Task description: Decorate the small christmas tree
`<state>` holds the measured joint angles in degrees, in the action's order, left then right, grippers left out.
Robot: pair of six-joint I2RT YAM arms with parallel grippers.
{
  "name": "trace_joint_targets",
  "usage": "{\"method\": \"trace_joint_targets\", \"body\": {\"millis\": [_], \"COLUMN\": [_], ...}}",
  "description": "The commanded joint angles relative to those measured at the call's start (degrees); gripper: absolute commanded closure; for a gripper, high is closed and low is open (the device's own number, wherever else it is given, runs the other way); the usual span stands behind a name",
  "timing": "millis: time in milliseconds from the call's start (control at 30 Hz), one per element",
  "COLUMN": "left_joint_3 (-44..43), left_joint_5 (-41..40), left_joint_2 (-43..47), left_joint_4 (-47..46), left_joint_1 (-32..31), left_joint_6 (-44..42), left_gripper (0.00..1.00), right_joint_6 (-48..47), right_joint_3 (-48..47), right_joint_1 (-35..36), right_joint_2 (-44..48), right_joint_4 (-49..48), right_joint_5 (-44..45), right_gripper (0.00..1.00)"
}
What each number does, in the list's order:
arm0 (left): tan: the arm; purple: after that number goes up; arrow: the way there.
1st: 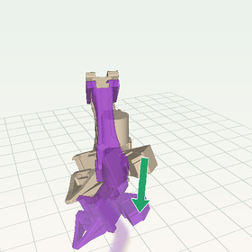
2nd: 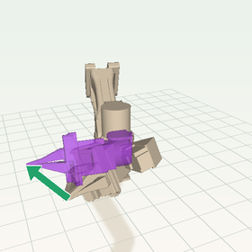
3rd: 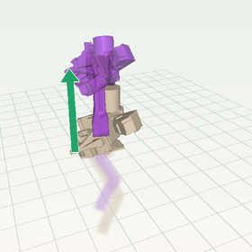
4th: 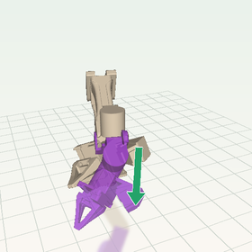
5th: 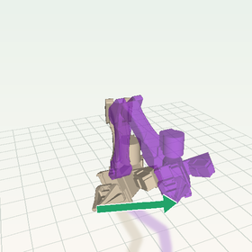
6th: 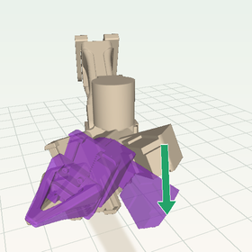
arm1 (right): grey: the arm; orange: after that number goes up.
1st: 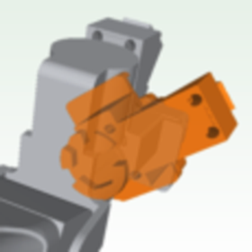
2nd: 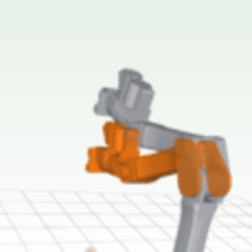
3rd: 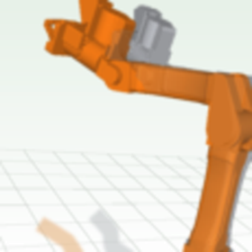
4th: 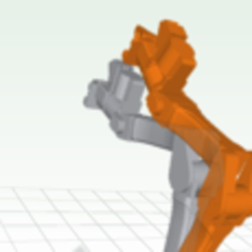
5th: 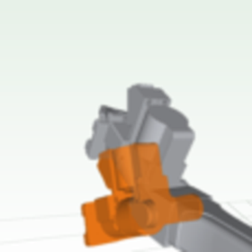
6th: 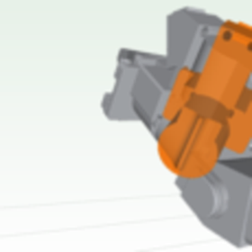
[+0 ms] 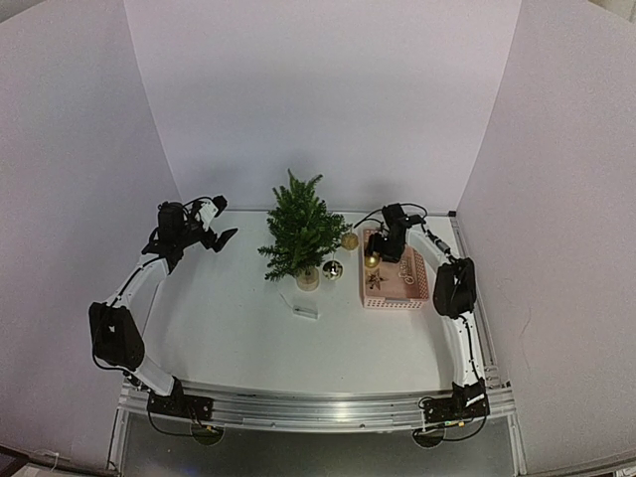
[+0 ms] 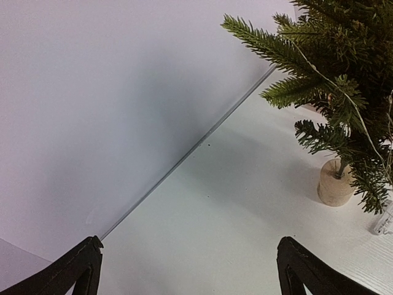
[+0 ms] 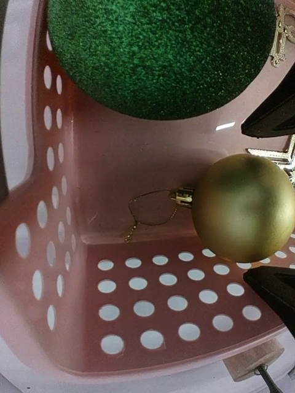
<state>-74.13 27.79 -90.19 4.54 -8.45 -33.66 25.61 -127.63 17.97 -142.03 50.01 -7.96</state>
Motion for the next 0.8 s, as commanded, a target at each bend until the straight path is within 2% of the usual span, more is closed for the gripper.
{"method": "trace_joint_targets", "body": {"millis": [0,267,333,467,633,767], "left_joint_3": [-2.24,-1.99,-1.99,-1.8,-1.55,-1.46], "left_joint_5": [-0.65,-0.49,-0.59,-0.72,-0.47,-0.38], "left_joint_2": [0.09,0.06,0.11,0.28,0.37,0.61], "left_joint_4": [0.55,-0.12,-0.14,-0.12,-0.67,-0.92], "left_joint_1": [0.32,0.35,0.39,0.41,0.39,0.44], "left_joint_6": [-0.7,-0.68,-0.87,-1.14,-0.9,-0.8], "left_gripper": [0.01,0.01,0.01,0.01,0.01,0.01], "right_joint_6": [1.11,2.12,1.98,1.42,0.84,0.34], "right_joint_3": [1.2,0.32,0.31,0.72,1.77,3.25], "right_joint_1": [0.31,0.28,0.31,0.3,0.31,0.27], "right_joint_2": [-1.4,-2.61,-2.46,-1.36,1.1,5.14], "right_joint_4": [-0.83,-1.21,-1.23,-1.23,-1.2,-1.12], "right_joint_5": [-0.74,-2.21,-1.73,-1.1,-0.41,-0.39], "right_gripper": [0.31,0.32,0.37,0.55,0.63,0.65]}}
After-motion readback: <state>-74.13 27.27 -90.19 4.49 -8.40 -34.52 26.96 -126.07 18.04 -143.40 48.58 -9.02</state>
